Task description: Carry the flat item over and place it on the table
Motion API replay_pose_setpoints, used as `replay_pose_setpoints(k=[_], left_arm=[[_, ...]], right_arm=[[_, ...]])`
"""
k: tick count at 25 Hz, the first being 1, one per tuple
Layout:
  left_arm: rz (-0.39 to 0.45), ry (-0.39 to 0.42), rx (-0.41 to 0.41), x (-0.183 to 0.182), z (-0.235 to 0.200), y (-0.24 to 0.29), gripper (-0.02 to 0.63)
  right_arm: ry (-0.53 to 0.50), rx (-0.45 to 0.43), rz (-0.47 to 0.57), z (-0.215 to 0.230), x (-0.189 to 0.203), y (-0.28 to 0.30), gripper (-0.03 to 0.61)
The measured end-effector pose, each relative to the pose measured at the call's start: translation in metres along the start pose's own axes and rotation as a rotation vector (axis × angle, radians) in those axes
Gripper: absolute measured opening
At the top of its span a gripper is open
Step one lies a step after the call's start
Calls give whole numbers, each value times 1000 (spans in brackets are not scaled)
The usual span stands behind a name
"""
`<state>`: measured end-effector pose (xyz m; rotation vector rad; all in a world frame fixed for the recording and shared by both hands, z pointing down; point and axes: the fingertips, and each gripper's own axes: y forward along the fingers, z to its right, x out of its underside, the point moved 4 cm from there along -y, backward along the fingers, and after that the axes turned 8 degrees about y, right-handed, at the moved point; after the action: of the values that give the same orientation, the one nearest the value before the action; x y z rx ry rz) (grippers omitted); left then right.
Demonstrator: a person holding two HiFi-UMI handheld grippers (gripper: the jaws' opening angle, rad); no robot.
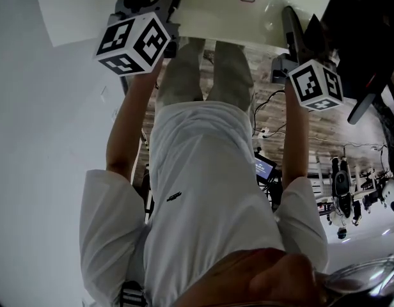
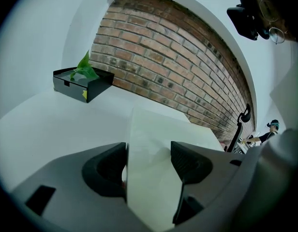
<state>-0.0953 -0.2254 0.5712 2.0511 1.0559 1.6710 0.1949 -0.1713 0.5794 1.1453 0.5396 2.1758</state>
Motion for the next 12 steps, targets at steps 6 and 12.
replay_pose_setpoints(k=[6, 12], left_arm=[[-17, -6, -14, 9, -5, 21, 302], [-35, -17, -23, 10, -11, 27, 302]], right_arm=[[-6, 8, -21, 12, 3, 20, 290], [-31, 25, -28, 9, 1, 26, 290]])
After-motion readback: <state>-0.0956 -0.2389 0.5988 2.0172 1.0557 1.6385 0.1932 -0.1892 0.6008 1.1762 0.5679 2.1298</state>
